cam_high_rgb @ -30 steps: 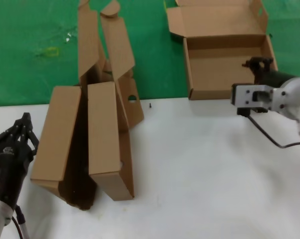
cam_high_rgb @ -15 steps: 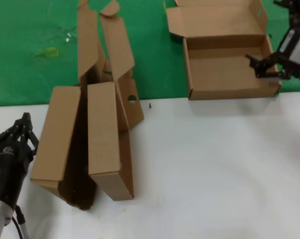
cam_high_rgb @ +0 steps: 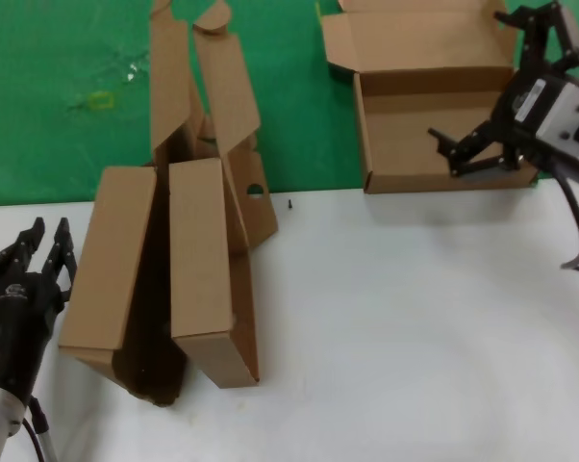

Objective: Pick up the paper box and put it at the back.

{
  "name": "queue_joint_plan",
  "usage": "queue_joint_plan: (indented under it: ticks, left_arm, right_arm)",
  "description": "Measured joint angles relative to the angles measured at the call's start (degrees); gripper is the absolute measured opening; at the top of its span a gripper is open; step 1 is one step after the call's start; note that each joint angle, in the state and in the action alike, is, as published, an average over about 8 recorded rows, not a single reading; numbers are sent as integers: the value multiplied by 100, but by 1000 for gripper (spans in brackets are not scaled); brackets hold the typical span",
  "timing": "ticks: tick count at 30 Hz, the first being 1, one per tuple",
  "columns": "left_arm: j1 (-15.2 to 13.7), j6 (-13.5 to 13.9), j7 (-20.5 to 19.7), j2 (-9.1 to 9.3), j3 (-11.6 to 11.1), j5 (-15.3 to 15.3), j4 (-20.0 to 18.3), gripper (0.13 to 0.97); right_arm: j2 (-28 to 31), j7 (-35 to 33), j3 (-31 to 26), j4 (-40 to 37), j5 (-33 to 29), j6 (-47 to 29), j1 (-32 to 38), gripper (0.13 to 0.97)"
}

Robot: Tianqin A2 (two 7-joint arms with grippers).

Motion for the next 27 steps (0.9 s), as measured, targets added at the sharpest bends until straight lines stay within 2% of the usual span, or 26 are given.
queue_joint_plan:
  ticks: [3,10,18,19,27]
  left_arm:
    - [0,0,0,0,0,0,0,198]
    - [0,0,0,0,0,0,0,274]
    - [0,0,0,0,0,-1,0,448]
    - [0,0,0,0,0,-1,0,448]
    - [0,0,2,0,0,0,0,674]
  right_arm:
    - [-44,-109,-23,-99,260,254,-117,935]
    - [-145,-361,-75,-328,863,841,-390,947]
    - [-263,-654,-135,-594,1563,1524,-707,966]
    - [-277,-689,-142,-627,1648,1607,-746,966]
    - [-395,-981,-203,-893,2344,2286,-1063,966]
